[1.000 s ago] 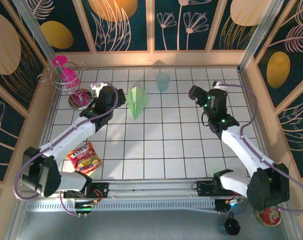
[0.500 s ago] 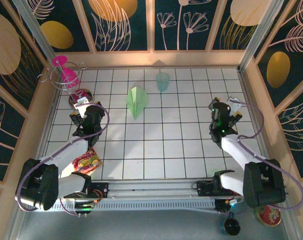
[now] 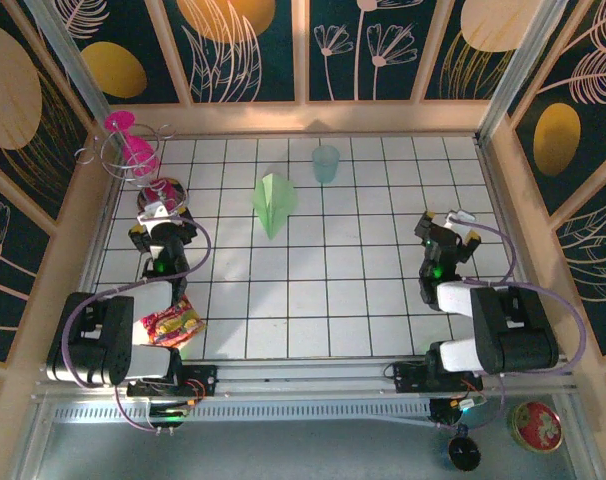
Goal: Fold a paper plane with a square sheet of paper (pick it up from the middle)
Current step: Reset both arms
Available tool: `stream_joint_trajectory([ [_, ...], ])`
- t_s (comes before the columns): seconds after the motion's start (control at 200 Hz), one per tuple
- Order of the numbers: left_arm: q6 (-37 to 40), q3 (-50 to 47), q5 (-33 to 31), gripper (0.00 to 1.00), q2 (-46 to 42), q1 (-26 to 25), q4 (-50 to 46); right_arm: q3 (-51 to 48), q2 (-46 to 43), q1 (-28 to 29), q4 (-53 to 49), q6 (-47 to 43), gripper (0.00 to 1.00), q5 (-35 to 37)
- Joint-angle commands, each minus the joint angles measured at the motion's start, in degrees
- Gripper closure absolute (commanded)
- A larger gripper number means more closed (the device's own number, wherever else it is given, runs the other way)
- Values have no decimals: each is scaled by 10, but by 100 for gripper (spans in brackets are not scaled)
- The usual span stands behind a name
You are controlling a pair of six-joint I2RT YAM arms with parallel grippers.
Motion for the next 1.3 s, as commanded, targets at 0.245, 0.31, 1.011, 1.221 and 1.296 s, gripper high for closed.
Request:
stream_joint_trajectory([
  [0.245,31,-23,211,2,35,67,149,-15,72,-25,184,-62,1,-117],
  [0.31,26,-33,226,2,57,76,191,-10,72,-39,170,-52,1,-140],
  [1.011,33,-78,233,1,93,76,303,-40,101,-66,244,-49,1,-229],
  [1.221,40,-89,259,1,92,76,324,-46,104,-66,262,-45,1,-218],
  [1.296,51,-84,284,1,93,76,317,-45,104,-66,257,-45,1,-218],
])
